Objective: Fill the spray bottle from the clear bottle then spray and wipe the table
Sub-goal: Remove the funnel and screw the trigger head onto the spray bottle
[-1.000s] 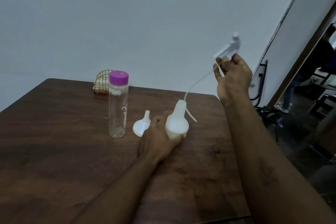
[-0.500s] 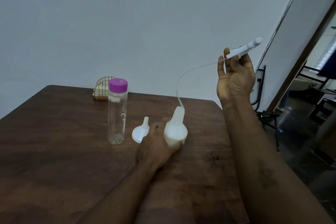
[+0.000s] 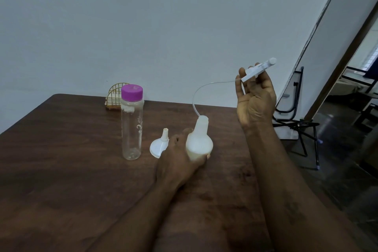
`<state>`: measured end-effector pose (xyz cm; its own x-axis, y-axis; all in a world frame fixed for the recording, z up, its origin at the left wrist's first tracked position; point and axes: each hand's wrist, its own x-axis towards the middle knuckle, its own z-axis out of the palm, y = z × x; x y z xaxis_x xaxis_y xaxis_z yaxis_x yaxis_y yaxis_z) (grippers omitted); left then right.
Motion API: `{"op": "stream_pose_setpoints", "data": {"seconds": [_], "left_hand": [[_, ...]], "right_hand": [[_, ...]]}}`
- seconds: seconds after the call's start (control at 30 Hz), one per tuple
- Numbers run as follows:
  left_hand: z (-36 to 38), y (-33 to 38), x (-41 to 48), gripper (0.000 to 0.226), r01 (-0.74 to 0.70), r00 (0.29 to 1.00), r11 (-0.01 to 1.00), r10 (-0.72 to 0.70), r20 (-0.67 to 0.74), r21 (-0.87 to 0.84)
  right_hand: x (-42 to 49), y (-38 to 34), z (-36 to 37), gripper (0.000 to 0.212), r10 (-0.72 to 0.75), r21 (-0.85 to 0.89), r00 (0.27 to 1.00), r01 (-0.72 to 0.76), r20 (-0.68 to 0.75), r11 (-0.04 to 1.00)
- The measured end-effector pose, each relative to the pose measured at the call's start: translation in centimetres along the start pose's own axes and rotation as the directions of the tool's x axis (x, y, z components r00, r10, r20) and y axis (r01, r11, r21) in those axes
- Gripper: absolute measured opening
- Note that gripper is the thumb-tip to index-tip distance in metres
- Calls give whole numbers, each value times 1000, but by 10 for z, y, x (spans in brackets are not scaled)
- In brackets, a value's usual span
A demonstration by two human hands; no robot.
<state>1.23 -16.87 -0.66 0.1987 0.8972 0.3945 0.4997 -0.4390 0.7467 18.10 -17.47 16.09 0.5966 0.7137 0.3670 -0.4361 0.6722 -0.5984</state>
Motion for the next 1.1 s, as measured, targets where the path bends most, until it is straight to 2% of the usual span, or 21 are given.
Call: {"op": "stream_pose_setpoints", "data": {"seconds": [0.23,0.43,0.63,0.77,0.97,1.1], "left_hand": [[0,0,-1,87,4,1000,1000,-4,2,-4],[0,1,-1,87,-3,1000,1000,3,-2,-11],[0,0,0,87,2,1000,1000,-2,8,-3],[1,0,-1,88,8,1000,1000,-8,12,8],[1,0,0,92,-2,999,999,0,40,40],[1,1,0,92,9,999,998,-12,47,55]], "right_hand": [[-1,-14,1,31,-66,-44,996,69,59,997],[0,-21,-1,28,-130,-159,985,147,112,976],[-2,-20,-7,38,-135,-219,983,159,123,963],[0,-29,-7,34,-153,-223,980,179,129,958],[3,-38,-1,31,-225,-299,949,285,219,911],[-3,-27,0,29,-159,-323,952,241,261,915]]}}
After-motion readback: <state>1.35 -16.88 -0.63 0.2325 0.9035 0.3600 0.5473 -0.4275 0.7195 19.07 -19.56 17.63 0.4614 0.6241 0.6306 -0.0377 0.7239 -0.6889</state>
